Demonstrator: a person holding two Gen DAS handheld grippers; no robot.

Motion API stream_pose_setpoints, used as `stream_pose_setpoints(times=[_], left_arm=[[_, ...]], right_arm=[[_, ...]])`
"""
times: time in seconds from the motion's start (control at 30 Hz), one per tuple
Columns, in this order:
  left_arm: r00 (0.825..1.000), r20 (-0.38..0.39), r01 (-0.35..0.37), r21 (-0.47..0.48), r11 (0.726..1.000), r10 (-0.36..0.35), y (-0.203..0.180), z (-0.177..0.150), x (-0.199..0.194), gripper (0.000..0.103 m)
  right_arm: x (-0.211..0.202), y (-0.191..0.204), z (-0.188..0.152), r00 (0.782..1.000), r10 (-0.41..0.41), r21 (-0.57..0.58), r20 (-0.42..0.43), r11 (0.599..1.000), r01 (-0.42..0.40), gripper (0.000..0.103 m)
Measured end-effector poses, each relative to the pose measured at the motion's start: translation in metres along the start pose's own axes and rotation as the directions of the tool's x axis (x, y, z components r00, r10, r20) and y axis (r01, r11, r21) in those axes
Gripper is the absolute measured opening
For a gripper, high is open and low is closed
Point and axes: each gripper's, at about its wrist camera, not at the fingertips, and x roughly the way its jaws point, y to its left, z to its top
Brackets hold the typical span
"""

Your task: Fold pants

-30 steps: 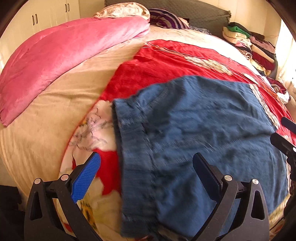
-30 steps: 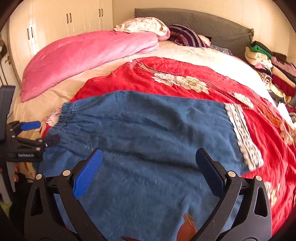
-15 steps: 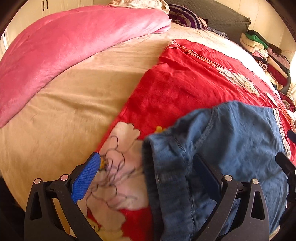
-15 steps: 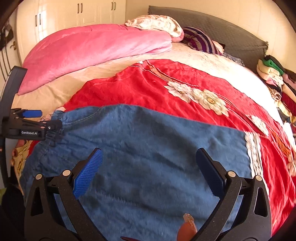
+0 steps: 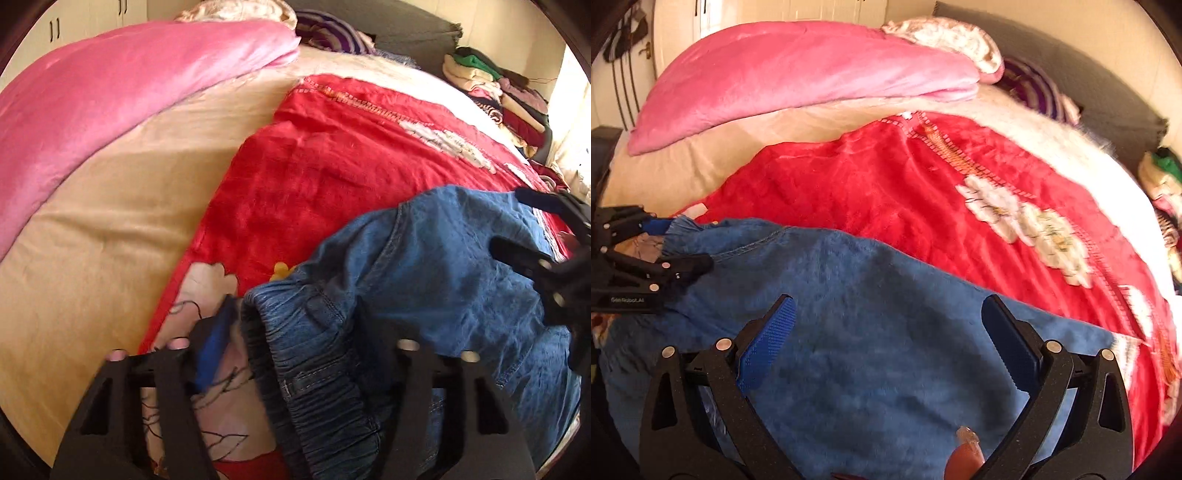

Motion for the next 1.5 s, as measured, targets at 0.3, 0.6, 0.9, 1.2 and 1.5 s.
stream_pose_setpoints(times=[0.3, 0.6, 0.9, 1.2, 1.5], left_arm=[[0.989, 0.135, 0.061, 0.036, 0.997, -0.066, -0.006, -0.008, -0.042, 0.037], [0.975, 0.196, 0.093, 0.081, 0.992, -0.107, -0.013, -0.022, -0.074, 0.035], [0.975, 0.199, 0.09, 0.051, 0.995, -0.099, -0.001, -0.029, -0.077, 0.035], [0.954, 0.25, 0.148, 0.078, 0.986, -0.163, -0.005, -0.045, -0.104, 0.034], [0.943, 0.268, 0.166, 0.136, 0.977, -0.198, -0.019, -0.073, -0.13, 0.034]], right_arm=[[0.03, 0.003, 0.013, 0.999, 0.033, -0.11, -0.03, 0.993, -0.036, 0.095], [0.034, 0.018, 0.01, 0.991, 0.131, -0.188, -0.034, 0.973, -0.135, 0.042], [-0.029, 0.005, -0.003, 0.968, 0.221, -0.082, 0.12, 0.974, -0.212, 0.0], [-0.098, -0.002, -0.046, 0.947, 0.223, 0.011, 0.231, 0.973, -0.231, 0.0], [-0.128, 0.015, -0.067, 0.961, 0.145, -0.13, 0.237, 0.985, -0.116, 0.043]])
